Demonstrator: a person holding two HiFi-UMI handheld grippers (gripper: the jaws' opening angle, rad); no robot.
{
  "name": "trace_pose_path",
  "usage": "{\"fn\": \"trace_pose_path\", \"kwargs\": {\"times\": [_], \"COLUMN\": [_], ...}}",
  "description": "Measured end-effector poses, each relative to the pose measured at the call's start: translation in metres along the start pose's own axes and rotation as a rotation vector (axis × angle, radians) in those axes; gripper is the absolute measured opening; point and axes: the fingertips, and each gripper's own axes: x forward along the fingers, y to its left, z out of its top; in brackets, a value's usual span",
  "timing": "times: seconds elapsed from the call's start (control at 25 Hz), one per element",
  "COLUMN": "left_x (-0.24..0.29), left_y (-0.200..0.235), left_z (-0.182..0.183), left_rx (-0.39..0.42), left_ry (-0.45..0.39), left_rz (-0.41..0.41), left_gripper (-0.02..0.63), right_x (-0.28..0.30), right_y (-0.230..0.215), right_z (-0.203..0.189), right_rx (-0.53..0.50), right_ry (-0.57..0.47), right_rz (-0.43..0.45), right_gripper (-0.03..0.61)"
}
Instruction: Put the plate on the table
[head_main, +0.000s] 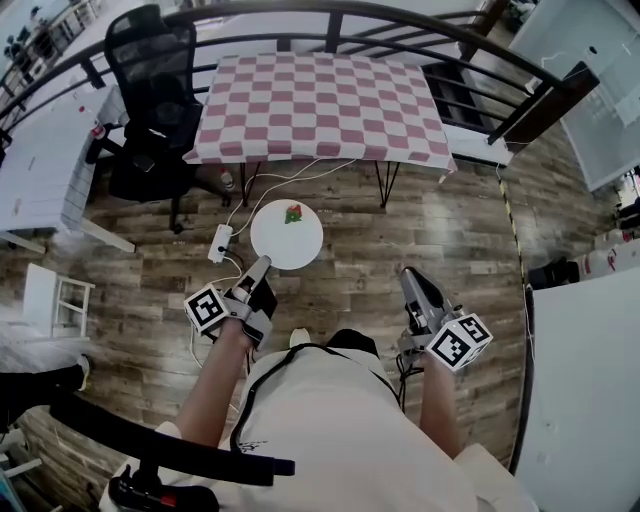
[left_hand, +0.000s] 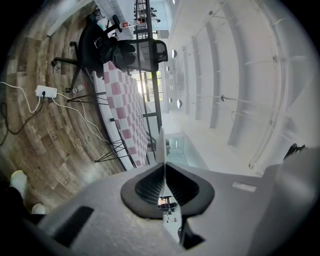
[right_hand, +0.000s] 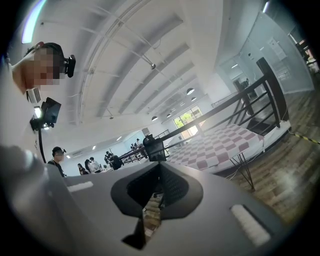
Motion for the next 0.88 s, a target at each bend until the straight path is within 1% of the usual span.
{"fn": "trace_pose_path", "kwargs": {"times": [0.2,0.48,0.88], "left_x": [-0.003,0.001,0.018], "left_y": [0.005,0.008,0.012], "left_z": [0.006,0.004,0.001], "left_rx": [-0.01,-0.02,-0.017], "left_ry": [-0.003,0.014,0.029], "left_rz": [0.005,0.012,0.022], "left_gripper": [0.02,0.02,0.02], "right_x": [0.003,0.008,0.006], "right_y": [0.004,0.004,-0.015], "right_z": [-0.004,-0.009,-0.009], "right_rx": [0.015,0.028,0.056], "right_ry": [0.005,0.009,-0.003], "right_rz": [-0.011,-0.013,-0.035], "right_gripper": [0.006,0.006,0.005]}}
